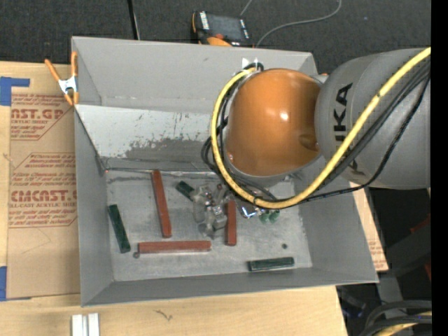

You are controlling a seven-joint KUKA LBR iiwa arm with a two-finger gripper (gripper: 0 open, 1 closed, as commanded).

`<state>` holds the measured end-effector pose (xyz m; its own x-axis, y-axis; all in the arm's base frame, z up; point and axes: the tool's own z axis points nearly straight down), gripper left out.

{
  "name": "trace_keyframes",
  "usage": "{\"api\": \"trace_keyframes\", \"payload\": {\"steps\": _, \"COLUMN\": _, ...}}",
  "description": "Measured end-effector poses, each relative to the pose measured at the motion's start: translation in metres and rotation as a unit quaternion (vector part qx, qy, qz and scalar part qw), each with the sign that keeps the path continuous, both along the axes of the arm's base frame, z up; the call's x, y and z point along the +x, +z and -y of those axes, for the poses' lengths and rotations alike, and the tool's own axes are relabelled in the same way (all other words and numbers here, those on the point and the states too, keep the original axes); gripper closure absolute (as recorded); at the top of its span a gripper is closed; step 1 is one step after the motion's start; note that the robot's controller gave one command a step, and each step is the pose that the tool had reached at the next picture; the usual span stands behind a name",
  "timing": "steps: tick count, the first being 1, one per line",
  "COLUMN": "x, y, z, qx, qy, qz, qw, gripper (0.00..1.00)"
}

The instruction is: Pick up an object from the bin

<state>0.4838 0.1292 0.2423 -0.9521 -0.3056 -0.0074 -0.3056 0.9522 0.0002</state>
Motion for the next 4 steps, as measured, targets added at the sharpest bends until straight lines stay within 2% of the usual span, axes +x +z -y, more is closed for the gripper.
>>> {"api": "trace_keyframes", "payload": {"steps": 1, "x": -0.001, "y": -0.002, "z": 0.0, "qx": 0.0, "qy": -0.001, "qz": -0.0024, "qw": 1.0, "gripper": 0.0}}
{"api": "trace_keyframes", "payload": {"steps": 2, "x": 0.029, "y": -0.142, "z": 0.017, "qx": -0.001, "qy": 0.021, "qz": -0.0065, "qw": 0.9998, "gripper": 0.0}}
{"api": "trace_keyframes", "payload": {"steps": 3, "x": 0.017, "y": -0.175, "z": 0.035, "qx": -0.001, "qy": -0.008, "qz": -0.0055, "qw": 1.0, "gripper": 0.0}}
{"api": "trace_keyframes", "payload": {"steps": 4, "x": 0.019, "y": -0.173, "z": 0.035, "qx": -0.001, "qy": -0.008, "qz": -0.0036, "qw": 1.0, "gripper": 1.0}}
